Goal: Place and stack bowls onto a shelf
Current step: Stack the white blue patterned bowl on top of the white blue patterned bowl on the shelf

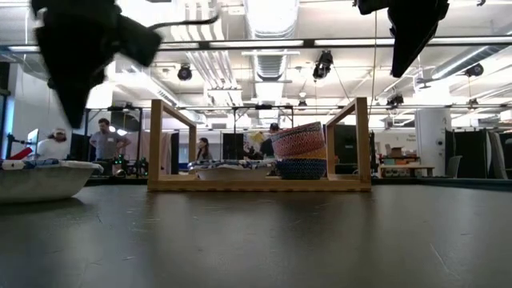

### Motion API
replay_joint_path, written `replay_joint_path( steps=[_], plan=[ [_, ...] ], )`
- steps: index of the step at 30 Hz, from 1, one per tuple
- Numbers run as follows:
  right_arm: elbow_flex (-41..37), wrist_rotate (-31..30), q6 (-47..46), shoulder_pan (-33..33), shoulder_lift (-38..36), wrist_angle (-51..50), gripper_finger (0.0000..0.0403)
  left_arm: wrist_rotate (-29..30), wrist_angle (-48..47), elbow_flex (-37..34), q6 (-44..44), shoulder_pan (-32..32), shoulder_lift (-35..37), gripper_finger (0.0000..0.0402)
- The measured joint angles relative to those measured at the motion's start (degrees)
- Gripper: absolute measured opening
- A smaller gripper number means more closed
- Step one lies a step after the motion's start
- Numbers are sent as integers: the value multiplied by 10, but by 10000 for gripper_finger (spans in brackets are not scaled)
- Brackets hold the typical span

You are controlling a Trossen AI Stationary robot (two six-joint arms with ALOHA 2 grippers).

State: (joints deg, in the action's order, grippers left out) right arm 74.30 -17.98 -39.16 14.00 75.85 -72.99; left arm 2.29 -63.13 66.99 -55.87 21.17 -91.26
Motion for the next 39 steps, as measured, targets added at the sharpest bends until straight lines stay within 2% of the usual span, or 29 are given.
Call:
replay_joint_path(
  steps=[7, 16, 20, 23, 31, 39],
  plan=[
    [0, 0, 1, 0, 0, 0, 178, -22, 128, -119, -110, 30, 46, 142],
    [-3, -2, 44, 0, -16, -2, 178, -10, 148, -175, -143, 32, 50, 142],
    [-30, -36, 47, 3, -48, 0, 178, 1, 147, -179, -141, 32, 44, 139],
    [-65, -46, 38, 3, -85, 15, 178, 2, 150, -180, -138, 31, 44, 120],
    [-204, -43, 28, 17, -198, 146, 178, 3, 182, -161, -82, 31, 44, 12],
    [-315, -41, 33, 34, -274, 251, 178, 2, 185, -102, -1, 31, 44, 4]
  ],
)
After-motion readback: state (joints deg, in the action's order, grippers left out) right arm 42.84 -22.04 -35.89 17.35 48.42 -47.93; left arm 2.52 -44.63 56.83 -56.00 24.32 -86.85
